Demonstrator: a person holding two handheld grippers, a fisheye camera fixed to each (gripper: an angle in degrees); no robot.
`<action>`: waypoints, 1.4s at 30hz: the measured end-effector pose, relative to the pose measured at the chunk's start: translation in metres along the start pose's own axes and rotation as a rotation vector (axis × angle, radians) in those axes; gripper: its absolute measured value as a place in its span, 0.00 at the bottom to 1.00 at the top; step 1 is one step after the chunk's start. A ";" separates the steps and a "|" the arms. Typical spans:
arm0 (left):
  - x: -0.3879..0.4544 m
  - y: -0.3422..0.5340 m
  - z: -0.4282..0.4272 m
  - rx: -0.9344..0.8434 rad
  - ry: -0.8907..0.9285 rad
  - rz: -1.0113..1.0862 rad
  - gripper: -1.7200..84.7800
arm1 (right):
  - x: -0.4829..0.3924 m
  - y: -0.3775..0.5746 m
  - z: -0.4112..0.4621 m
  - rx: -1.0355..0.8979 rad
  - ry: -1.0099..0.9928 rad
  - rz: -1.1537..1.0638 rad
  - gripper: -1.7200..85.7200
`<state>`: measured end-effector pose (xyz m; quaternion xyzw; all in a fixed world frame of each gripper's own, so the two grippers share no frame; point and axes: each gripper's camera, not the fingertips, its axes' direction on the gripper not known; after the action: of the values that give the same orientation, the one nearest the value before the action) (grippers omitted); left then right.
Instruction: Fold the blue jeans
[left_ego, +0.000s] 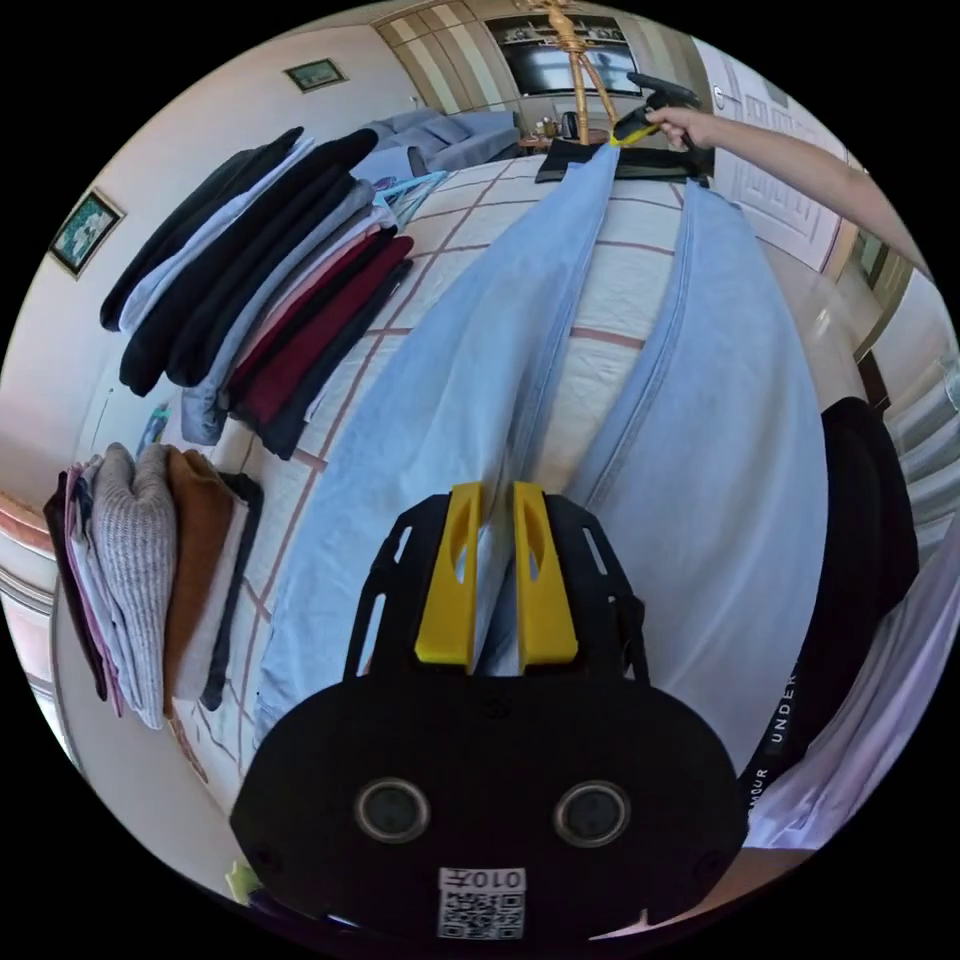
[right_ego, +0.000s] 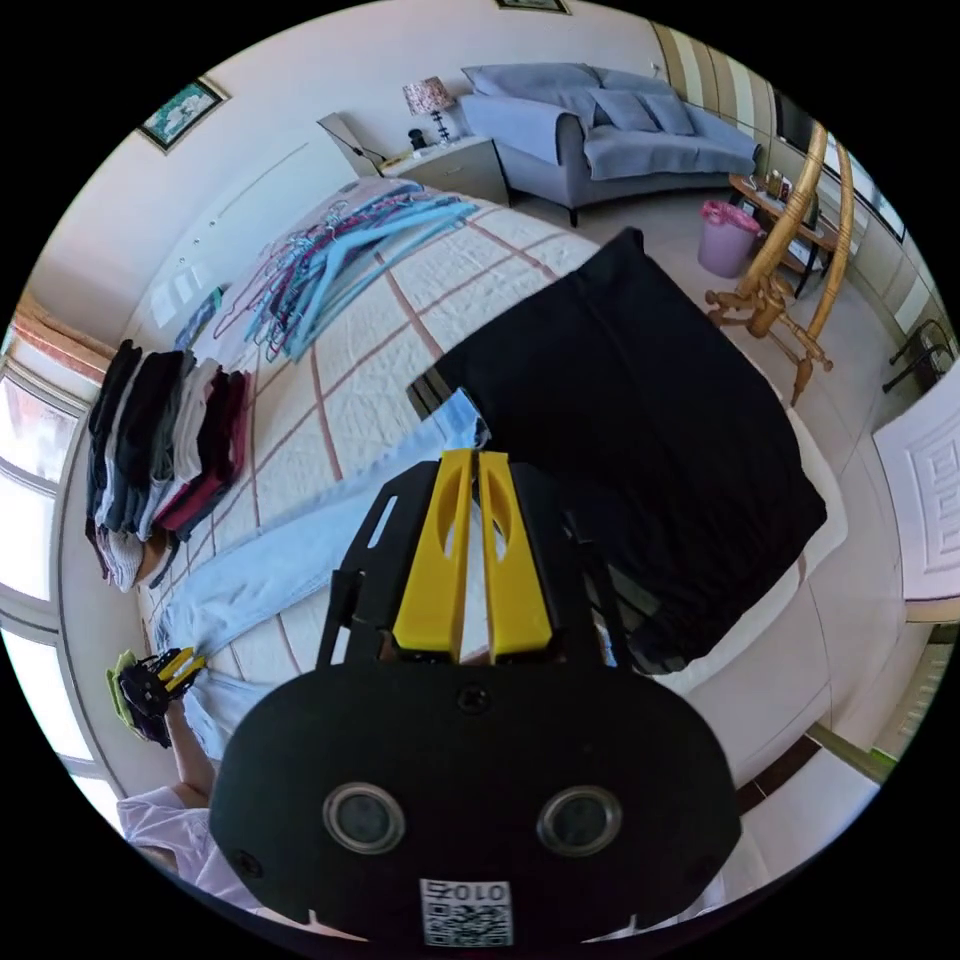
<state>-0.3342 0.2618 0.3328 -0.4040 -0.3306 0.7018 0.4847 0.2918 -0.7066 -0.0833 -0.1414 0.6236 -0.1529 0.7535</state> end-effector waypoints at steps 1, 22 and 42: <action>-0.005 0.002 0.000 0.008 0.019 -0.010 0.14 | -0.001 0.001 0.007 -0.021 0.010 0.002 0.05; -0.248 0.103 0.067 -0.168 0.040 -0.220 0.20 | -0.291 -0.004 0.076 -0.047 0.169 -1.095 0.13; -0.320 0.177 0.010 0.108 0.096 -0.422 0.04 | -0.341 0.045 0.064 0.199 0.220 -1.024 0.05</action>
<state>-0.3515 -0.0977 0.2648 -0.3324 -0.3463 0.5813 0.6570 0.2970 -0.5255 0.2159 -0.3386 0.5325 -0.5735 0.5224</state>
